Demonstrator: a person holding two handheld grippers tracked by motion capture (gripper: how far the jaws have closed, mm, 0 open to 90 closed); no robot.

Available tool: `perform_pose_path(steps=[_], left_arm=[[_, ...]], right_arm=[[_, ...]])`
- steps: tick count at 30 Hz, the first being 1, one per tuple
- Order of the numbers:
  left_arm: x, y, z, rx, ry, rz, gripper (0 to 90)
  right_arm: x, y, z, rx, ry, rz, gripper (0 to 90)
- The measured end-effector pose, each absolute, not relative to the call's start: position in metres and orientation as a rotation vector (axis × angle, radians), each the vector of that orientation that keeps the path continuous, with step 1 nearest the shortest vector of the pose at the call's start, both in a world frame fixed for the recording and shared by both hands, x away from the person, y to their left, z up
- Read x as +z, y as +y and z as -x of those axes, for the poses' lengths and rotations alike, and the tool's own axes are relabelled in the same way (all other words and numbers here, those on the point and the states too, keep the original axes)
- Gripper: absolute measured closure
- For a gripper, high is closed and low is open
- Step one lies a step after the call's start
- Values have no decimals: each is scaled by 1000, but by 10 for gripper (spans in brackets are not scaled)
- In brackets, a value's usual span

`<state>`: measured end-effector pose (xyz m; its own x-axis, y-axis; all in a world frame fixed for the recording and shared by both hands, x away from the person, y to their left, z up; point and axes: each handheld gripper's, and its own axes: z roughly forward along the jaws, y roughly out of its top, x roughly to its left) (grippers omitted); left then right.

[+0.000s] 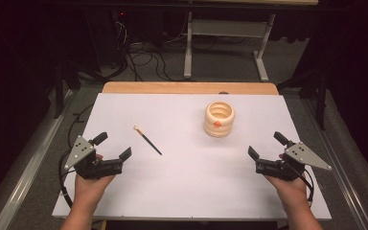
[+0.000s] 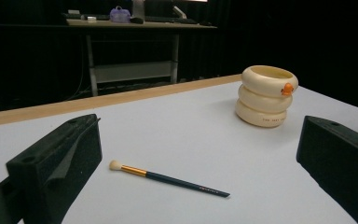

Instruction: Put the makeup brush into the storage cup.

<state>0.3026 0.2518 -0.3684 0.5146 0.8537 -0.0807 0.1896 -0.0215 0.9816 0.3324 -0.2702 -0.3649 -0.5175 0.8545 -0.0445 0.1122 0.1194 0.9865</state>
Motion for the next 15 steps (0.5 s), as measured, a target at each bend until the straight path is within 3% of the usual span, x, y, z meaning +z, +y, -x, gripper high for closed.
perform_pose_path(steps=[15], left_arm=[[-368,252,-303,673,934,-1538,1]], right_arm=[[-365,-269,-331,1456,1758,-919,11]])
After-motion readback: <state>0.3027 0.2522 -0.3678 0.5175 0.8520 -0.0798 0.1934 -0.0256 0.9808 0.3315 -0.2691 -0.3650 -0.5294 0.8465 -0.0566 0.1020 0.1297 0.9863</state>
